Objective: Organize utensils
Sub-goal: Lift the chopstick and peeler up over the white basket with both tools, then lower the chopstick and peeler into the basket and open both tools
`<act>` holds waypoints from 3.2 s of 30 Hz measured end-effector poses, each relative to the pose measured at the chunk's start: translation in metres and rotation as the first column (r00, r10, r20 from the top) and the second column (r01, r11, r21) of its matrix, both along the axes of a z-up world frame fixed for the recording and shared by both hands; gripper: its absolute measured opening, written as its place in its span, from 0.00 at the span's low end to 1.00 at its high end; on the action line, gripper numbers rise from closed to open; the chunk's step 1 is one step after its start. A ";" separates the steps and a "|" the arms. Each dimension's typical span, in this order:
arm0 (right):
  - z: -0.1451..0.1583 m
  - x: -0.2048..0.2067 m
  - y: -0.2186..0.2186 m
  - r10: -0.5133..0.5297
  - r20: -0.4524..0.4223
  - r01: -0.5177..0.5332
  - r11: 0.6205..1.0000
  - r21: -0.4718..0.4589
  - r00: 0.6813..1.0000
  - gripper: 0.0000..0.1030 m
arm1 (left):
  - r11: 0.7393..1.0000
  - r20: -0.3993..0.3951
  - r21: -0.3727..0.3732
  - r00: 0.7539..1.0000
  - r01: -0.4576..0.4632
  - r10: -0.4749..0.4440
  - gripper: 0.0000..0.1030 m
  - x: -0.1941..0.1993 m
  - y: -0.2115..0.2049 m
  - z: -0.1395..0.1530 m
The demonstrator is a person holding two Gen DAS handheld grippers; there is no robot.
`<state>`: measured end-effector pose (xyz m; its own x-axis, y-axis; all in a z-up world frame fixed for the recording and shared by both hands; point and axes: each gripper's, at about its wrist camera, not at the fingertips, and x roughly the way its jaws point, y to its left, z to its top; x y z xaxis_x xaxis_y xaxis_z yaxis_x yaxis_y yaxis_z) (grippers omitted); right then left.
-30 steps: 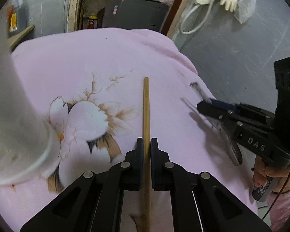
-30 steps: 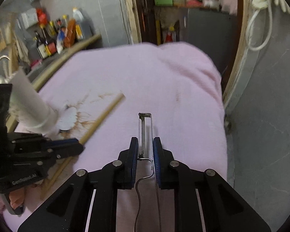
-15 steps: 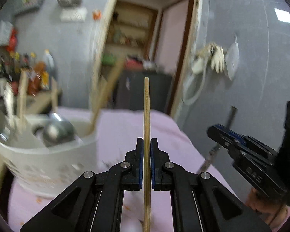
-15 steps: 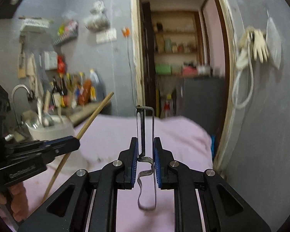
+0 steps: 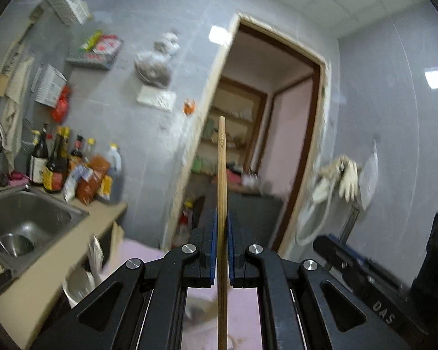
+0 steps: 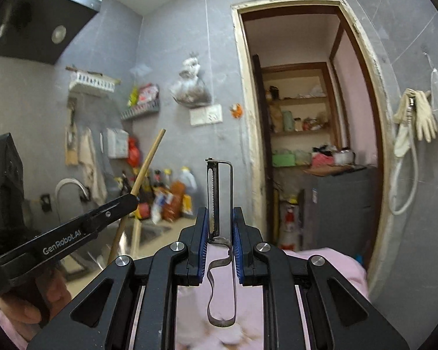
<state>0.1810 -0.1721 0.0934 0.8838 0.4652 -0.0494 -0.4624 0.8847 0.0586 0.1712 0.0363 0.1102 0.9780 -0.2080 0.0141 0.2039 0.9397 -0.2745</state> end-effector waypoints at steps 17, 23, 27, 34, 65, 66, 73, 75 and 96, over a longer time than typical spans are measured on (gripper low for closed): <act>-0.003 0.044 0.077 0.057 0.051 -0.061 0.995 0.080 0.997 0.13 | 0.958 0.125 -0.179 0.960 -0.225 0.249 0.04 0.023 0.129 -0.002; -0.021 0.058 0.080 0.060 -0.008 -0.059 0.996 0.072 0.998 0.13 | 0.949 0.077 -0.236 0.970 -0.208 0.231 0.04 0.037 0.142 -0.018; -0.030 0.063 0.081 0.060 -0.037 -0.058 0.997 0.054 0.998 0.13 | 0.945 0.059 -0.237 0.968 -0.225 0.245 0.04 0.043 0.136 -0.027; -0.042 0.066 0.079 0.060 -0.076 -0.058 0.998 0.037 0.995 0.13 | 0.947 0.053 -0.188 0.960 -0.259 0.274 0.04 0.046 0.114 -0.038; -0.061 0.064 0.088 0.114 -0.043 -0.112 0.993 0.043 0.993 0.14 | 0.944 0.010 -0.073 0.947 -0.321 0.322 0.04 0.056 0.089 -0.065; -0.062 0.064 0.089 0.109 -0.046 -0.107 0.994 0.036 0.993 0.14 | 0.945 0.003 -0.063 0.947 -0.321 0.322 0.04 0.056 0.088 -0.067; -0.068 0.067 0.089 0.101 -0.072 -0.099 0.995 0.030 0.992 0.14 | 0.953 0.000 0.006 0.953 -0.302 0.302 0.04 0.053 0.079 -0.075; -0.068 0.067 0.089 0.103 -0.073 -0.101 0.994 0.030 0.992 0.14 | 0.956 -0.008 -0.003 0.956 -0.293 0.293 0.04 0.052 0.080 -0.077; -0.068 0.059 0.087 0.120 -0.066 -0.118 0.992 0.032 0.991 0.14 | 0.966 -0.066 0.008 0.964 -0.258 0.258 0.04 0.044 0.081 -0.084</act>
<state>0.2396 -0.0850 0.0257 0.8173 0.5689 -0.0922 -0.5584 0.8212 0.1173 0.2152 0.1169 0.0261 0.9973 0.0510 -0.0519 -0.0635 0.9579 -0.2799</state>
